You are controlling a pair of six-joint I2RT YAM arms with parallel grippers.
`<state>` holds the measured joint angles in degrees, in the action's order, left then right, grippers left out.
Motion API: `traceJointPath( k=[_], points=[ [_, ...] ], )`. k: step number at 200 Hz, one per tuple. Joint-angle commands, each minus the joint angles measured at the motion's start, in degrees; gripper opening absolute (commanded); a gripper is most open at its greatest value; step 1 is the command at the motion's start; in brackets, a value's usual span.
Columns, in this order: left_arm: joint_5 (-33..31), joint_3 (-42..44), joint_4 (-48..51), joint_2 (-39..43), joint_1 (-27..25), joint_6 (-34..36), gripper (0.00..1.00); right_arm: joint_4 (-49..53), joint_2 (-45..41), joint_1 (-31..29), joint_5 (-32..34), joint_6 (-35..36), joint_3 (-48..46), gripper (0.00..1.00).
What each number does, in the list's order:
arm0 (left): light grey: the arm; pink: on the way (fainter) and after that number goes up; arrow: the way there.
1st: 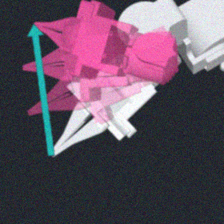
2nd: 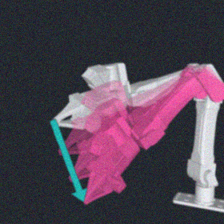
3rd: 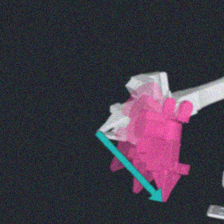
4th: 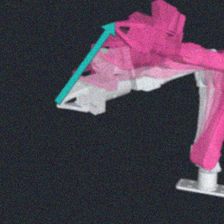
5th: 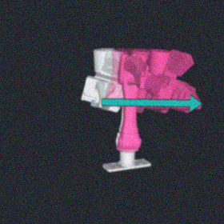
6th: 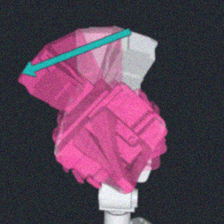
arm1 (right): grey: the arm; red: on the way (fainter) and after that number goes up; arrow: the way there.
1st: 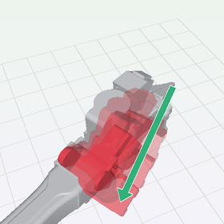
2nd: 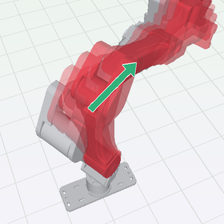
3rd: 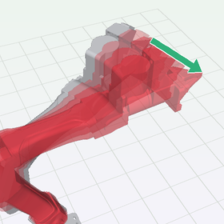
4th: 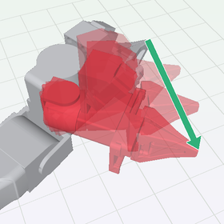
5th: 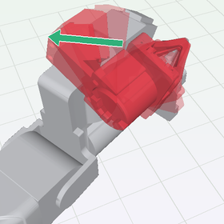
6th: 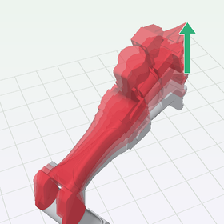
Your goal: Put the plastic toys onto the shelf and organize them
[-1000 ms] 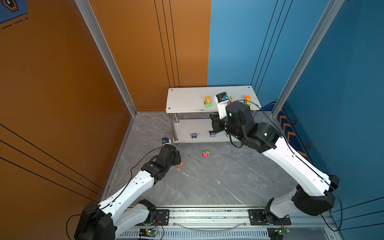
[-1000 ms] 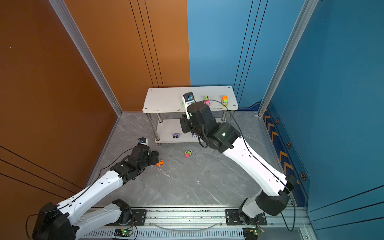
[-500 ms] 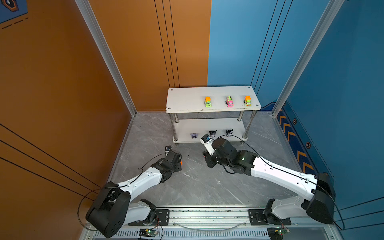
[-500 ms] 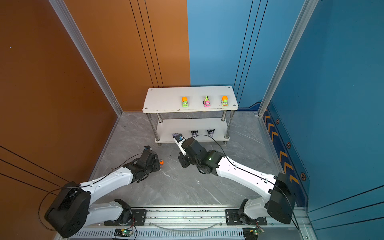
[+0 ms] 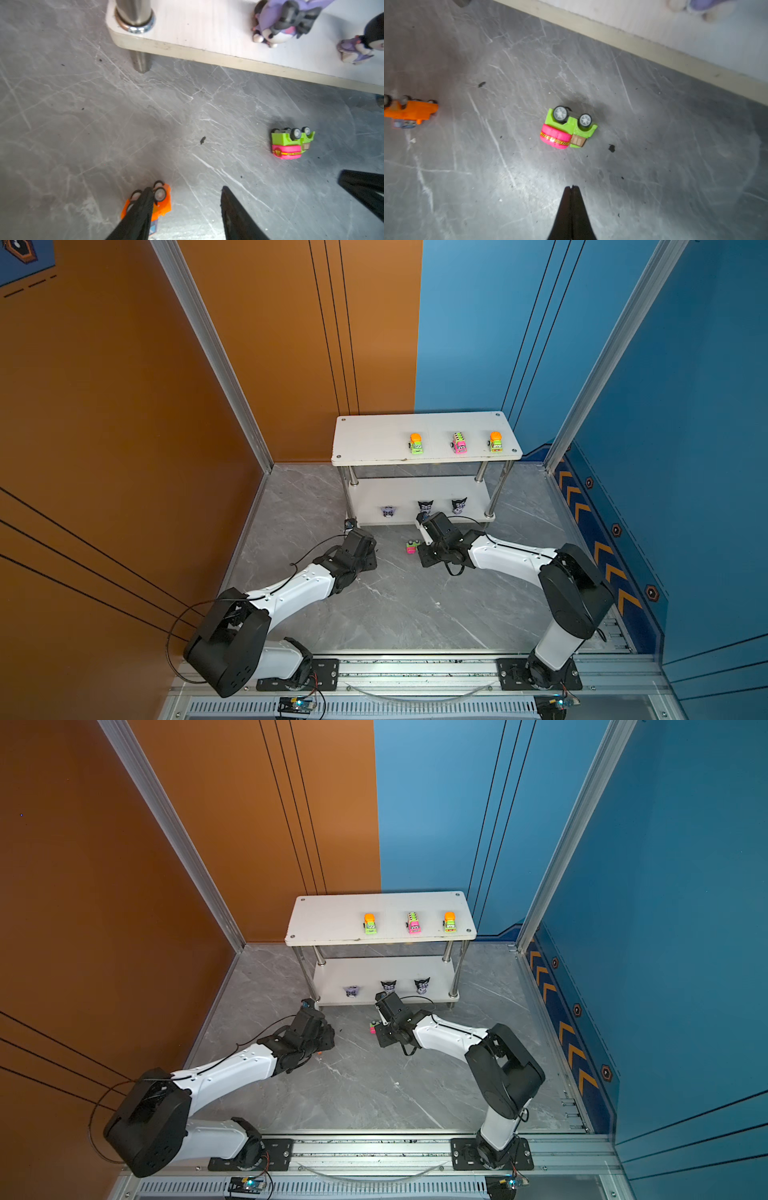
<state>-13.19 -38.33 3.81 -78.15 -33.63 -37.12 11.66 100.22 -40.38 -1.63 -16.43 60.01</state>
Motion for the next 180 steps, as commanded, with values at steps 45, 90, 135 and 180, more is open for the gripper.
traceJointPath(
  k=[45,90,135,180],
  points=[
    [3.1,-10.0,-9.9,-14.2,-6.4,5.2,0.48,-13.9,-5.7,2.7,2.6,-6.7,-10.4,0.00],
    [5.7,-18.9,-12.8,-22.6,-7.1,7.2,0.53,-16.8,-15.8,2.8,7.2,-7.1,-19.3,0.00],
    [5.3,-23.9,-12.6,-27.5,-8.2,7.9,0.56,-15.7,-20.8,2.8,8.5,-7.8,-23.2,0.00],
    [4.5,-25.2,-11.3,-29.6,-9.1,8.1,0.56,-14.1,-22.7,2.9,9.6,-7.4,-23.5,0.00]
  ],
)
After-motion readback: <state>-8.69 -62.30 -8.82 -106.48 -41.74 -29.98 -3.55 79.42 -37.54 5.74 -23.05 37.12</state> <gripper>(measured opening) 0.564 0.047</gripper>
